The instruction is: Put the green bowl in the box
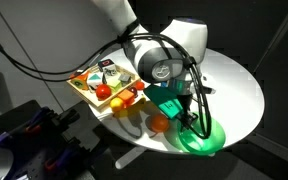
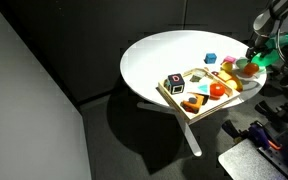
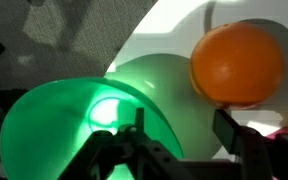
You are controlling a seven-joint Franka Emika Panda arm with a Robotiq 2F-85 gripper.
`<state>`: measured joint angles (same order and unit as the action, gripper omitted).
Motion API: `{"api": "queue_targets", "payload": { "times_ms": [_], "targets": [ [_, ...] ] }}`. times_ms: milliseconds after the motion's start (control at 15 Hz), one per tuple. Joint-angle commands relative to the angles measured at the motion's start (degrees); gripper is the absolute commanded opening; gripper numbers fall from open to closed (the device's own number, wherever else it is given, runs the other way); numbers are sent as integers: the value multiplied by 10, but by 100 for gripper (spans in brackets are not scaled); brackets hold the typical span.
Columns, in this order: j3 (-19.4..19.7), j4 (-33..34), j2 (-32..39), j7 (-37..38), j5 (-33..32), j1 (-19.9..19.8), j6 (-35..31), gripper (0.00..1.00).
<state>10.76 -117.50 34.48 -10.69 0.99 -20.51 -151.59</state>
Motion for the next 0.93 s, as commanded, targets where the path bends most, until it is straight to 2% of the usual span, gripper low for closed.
{"api": "queue_targets", "payload": {
  "times_ms": [0, 333, 467, 867],
  "targets": [
    [-5, 16, 9, -10, -2, -10, 4, 40],
    [0, 14, 1, -10, -7, -8, 7, 3],
    [4, 10, -5, -7, -10, -5, 9, 0],
    [17, -14, -38, 0, -33, 10, 10, 3]
  ]
}}
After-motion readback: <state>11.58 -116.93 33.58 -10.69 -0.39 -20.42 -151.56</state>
